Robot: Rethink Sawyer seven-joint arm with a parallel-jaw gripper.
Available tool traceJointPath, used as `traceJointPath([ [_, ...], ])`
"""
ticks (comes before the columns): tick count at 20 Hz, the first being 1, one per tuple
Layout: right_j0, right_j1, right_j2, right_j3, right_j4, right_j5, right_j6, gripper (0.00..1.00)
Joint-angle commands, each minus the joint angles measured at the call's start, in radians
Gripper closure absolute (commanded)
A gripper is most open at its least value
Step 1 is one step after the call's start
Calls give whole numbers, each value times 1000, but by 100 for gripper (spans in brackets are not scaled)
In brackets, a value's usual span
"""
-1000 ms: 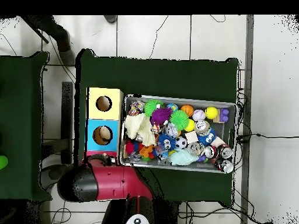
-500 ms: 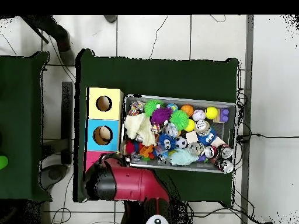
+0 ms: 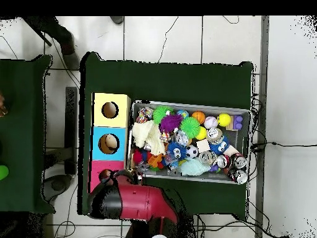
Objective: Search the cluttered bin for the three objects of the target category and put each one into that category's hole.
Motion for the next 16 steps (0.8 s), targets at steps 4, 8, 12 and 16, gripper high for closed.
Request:
traceJointPath([
  [4,29,25,-40,-72,-10,75,158,100],
  [8,43,24,-47,-70,-7,74,160,100],
  [12,43,33,-31,-70,5,51,161,100],
  [16,48,39,-11,-77,21,50,167,100],
])
